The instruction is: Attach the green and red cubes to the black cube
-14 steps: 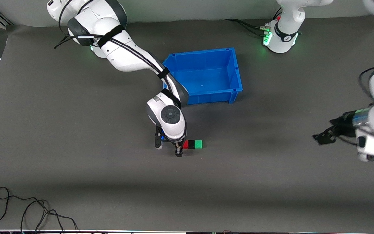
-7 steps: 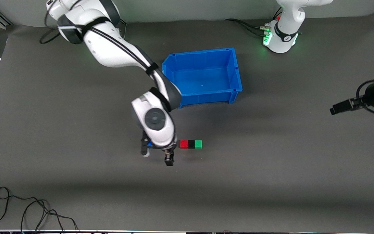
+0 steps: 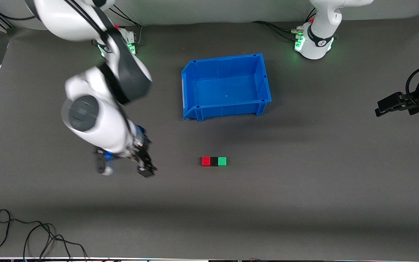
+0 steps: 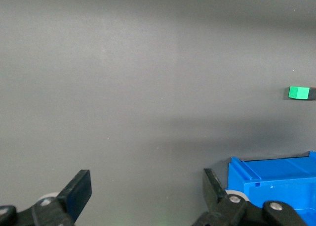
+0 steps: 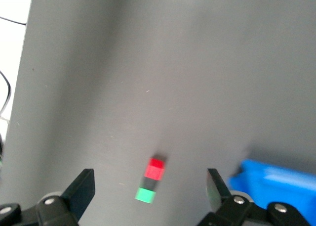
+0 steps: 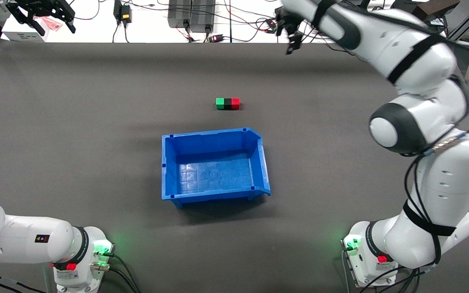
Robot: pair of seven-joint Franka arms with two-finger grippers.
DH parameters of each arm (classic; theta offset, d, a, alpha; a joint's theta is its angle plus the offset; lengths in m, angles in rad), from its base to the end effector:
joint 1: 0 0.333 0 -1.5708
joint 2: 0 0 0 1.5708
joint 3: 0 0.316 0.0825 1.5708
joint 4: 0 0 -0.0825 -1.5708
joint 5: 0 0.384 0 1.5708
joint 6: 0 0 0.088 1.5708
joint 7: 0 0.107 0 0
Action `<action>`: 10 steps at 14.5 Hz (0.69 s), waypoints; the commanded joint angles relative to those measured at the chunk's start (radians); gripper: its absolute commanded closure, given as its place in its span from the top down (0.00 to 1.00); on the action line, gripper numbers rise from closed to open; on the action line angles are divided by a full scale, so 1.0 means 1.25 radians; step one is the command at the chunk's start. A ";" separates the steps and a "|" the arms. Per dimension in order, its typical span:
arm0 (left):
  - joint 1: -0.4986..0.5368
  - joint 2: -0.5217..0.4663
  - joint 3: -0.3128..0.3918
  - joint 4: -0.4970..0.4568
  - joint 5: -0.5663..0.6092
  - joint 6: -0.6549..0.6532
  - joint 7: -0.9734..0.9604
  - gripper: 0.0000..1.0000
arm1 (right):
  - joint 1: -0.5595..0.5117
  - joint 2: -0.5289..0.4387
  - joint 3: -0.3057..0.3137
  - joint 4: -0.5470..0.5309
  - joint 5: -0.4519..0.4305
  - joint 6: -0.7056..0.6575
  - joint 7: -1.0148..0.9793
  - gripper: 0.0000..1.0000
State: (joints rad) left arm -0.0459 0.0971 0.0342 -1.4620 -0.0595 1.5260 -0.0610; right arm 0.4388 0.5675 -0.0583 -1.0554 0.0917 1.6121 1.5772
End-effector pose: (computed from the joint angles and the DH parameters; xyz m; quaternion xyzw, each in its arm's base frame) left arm 0.5800 -0.0144 0.6169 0.9992 0.0237 -0.0175 0.0275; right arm 0.6547 0.2851 0.5102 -0.8272 0.5611 0.0278 0.0126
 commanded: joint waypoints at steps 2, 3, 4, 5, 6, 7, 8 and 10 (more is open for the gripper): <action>-0.007 -0.044 0.002 -0.038 0.025 -0.003 0.021 1.00 | -0.086 -0.135 0.000 -0.077 0.011 -0.115 -0.295 1.00; -0.016 -0.053 0.002 -0.057 0.032 0.014 0.019 1.00 | -0.113 -0.163 -0.001 -0.092 0.011 -0.142 -0.392 1.00; -0.020 -0.056 0.001 -0.067 0.040 0.016 0.021 1.00 | -0.138 -0.192 -0.002 -0.115 0.011 -0.157 -0.471 1.00; -0.016 -0.054 -0.013 -0.069 0.044 0.016 0.032 1.00 | -0.161 -0.222 -0.010 -0.141 0.010 -0.165 -0.539 1.00; -0.009 -0.051 -0.033 -0.069 0.044 0.017 0.034 1.00 | -0.174 -0.250 -0.023 -0.168 0.006 -0.169 -0.614 1.00; 0.003 -0.051 -0.044 -0.067 0.044 0.017 0.036 1.00 | -0.178 -0.273 -0.045 -0.194 0.002 -0.170 -0.690 1.00; 0.018 -0.052 -0.057 -0.069 0.044 0.016 0.047 1.00 | -0.177 -0.295 -0.079 -0.215 0.002 -0.170 -0.771 1.00; 0.018 -0.051 -0.057 -0.064 0.044 0.013 0.059 1.00 | -0.177 -0.327 -0.132 -0.240 -0.006 -0.170 -0.939 1.00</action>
State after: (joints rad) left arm -0.0438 0.0644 -0.0219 -1.5133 -0.0182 1.5302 -0.0224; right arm 0.2066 0.2358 -0.1739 -1.2653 0.0909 1.3870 0.5773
